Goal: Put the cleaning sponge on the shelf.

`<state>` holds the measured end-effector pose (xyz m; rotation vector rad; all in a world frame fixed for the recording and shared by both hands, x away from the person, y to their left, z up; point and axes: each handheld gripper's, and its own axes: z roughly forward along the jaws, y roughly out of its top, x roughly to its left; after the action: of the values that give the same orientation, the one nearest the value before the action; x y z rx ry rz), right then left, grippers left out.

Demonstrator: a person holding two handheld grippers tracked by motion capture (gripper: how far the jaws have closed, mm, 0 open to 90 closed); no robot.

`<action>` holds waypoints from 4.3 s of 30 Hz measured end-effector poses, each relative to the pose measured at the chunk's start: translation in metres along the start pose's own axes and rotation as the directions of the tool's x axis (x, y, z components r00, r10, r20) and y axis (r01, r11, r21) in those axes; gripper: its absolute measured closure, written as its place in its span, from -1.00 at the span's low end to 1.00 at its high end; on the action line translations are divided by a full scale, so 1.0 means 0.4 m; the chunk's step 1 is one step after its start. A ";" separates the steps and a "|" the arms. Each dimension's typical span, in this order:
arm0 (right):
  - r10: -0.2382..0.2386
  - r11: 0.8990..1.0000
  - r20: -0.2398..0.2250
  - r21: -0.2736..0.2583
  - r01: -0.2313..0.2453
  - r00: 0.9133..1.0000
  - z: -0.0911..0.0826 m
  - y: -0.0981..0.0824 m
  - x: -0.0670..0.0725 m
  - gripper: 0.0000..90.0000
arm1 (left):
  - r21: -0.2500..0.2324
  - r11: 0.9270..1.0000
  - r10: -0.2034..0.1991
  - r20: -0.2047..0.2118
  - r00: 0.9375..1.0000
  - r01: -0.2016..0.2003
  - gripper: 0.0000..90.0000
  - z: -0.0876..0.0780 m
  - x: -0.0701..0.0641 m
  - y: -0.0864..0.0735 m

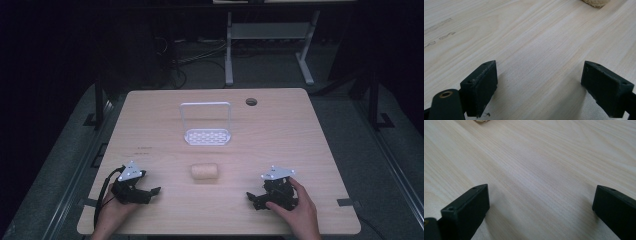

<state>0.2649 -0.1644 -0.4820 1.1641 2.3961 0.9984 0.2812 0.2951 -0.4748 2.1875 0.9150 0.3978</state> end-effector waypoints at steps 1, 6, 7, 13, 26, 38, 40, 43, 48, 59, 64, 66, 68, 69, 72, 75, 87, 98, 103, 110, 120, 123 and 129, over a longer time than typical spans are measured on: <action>0.001 1.000 0.000 0.000 -0.001 1.000 0.000 0.000 0.000 -0.99 | 0.000 1.000 0.000 0.000 1.000 0.000 -0.71 0.000 0.000 0.000; 0.000 1.000 0.000 0.002 0.000 1.000 0.000 0.000 0.000 -0.99 | -0.001 1.000 0.001 0.000 1.000 -0.001 -0.71 0.000 0.001 0.001; 0.000 1.000 0.000 0.001 0.000 1.000 0.000 0.000 0.000 -0.99 | -0.001 1.000 0.000 0.002 1.000 0.000 -0.71 0.000 0.001 0.001; -0.001 1.000 0.000 0.001 0.001 1.000 0.000 0.000 0.000 -0.99 | 0.003 1.000 -0.010 0.024 1.000 0.010 -0.71 0.000 0.004 0.009; -0.002 1.000 0.000 0.001 0.002 1.000 0.000 0.000 0.000 -0.99 | -0.042 0.999 0.029 0.083 0.996 -0.026 -0.70 -0.024 -0.004 0.067; 0.001 1.000 -0.001 -0.001 -0.001 1.000 0.000 0.000 0.000 -0.99 | -0.052 0.997 0.067 0.129 0.989 -0.060 -0.70 -0.021 -0.003 0.124; -0.003 1.000 0.000 -0.002 0.003 1.000 0.001 0.000 -0.001 -0.99 | -0.051 0.996 0.078 0.136 0.988 -0.072 -0.70 -0.020 -0.003 0.134; -0.001 1.000 -0.001 -0.001 0.001 1.000 0.000 0.000 0.000 -0.99 | -0.059 0.995 0.088 0.146 0.985 -0.081 -0.70 -0.019 -0.003 0.149; -0.002 1.000 -0.001 -0.002 0.002 1.000 0.000 0.000 0.000 -0.99 | -0.055 0.992 0.117 0.164 0.979 -0.109 -0.70 -0.013 -0.008 0.173; -0.004 1.000 -0.001 -0.002 0.004 1.000 0.001 0.000 -0.001 -0.99 | -0.086 0.982 0.182 0.189 0.965 -0.169 -0.70 -0.004 -0.022 0.226; -0.004 1.000 -0.001 -0.002 0.004 1.000 0.001 0.000 -0.001 -0.99 | -0.088 0.975 0.216 0.208 0.954 -0.202 -0.70 0.002 -0.030 0.249; -0.004 1.000 -0.001 -0.001 0.004 1.000 0.000 0.000 -0.001 -0.99 | -0.095 0.973 0.229 0.214 0.950 -0.213 -0.70 0.003 -0.034 0.257; -0.004 1.000 -0.001 -0.002 0.004 1.000 0.001 0.000 -0.001 -0.99 | -0.102 0.970 0.237 0.228 0.944 -0.219 -0.70 0.006 -0.036 0.266; -0.004 1.000 -0.001 -0.002 0.004 1.000 0.001 0.000 -0.001 -0.99 | -0.101 0.969 0.244 0.233 0.941 -0.226 -0.70 0.008 -0.038 0.270; -0.004 1.000 -0.001 -0.002 0.004 1.000 0.001 0.000 -0.001 -0.99 | -0.105 0.964 0.262 0.253 0.931 -0.243 -0.70 0.016 -0.045 0.281; -0.004 1.000 -0.001 -0.002 0.004 1.000 0.001 0.000 -0.001 -0.99 | -0.104 0.962 0.271 0.266 0.925 -0.252 -0.70 0.023 -0.052 0.289; 0.000 1.000 -0.004 -0.002 0.000 1.000 0.000 0.000 0.000 -0.99 | -0.121 0.950 0.313 0.327 0.892 -0.289 -0.70 0.067 -0.074 0.338; -0.002 1.000 -0.002 -0.001 0.002 1.000 0.000 0.000 0.000 -0.99 | -0.122 0.938 0.346 0.387 0.854 -0.325 -0.70 0.099 -0.084 0.368; -0.001 1.000 -0.002 -0.002 0.001 1.000 0.000 0.000 0.000 -0.99 | -0.122 0.930 0.365 0.392 0.844 -0.346 -0.70 0.108 -0.087 0.376; -0.006 1.000 0.000 -0.003 0.006 1.000 0.001 0.000 -0.001 -0.99 | -0.119 0.914 0.400 0.410 0.819 -0.387 -0.70 0.137 -0.105 0.394; -0.007 1.000 0.000 -0.003 0.007 1.000 0.001 0.000 -0.002 -0.99 | -0.089 0.901 0.419 0.431 0.799 -0.424 -0.70 0.181 -0.123 0.389; -0.009 1.000 0.000 -0.005 0.009 1.000 0.001 0.000 -0.002 -0.99 | -0.074 0.894 0.429 0.430 0.794 -0.443 -0.69 0.196 -0.126 0.387; -0.006 1.000 -0.001 -0.003 0.006 1.000 0.001 0.000 -0.002 -0.99 | -0.035 0.887 0.427 0.440 0.789 -0.461 -0.69 0.228 -0.136 0.378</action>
<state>0.2656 -0.1647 -0.4822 1.1555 2.3961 1.0006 0.3646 0.1365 -0.4292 2.4151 0.1585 0.0711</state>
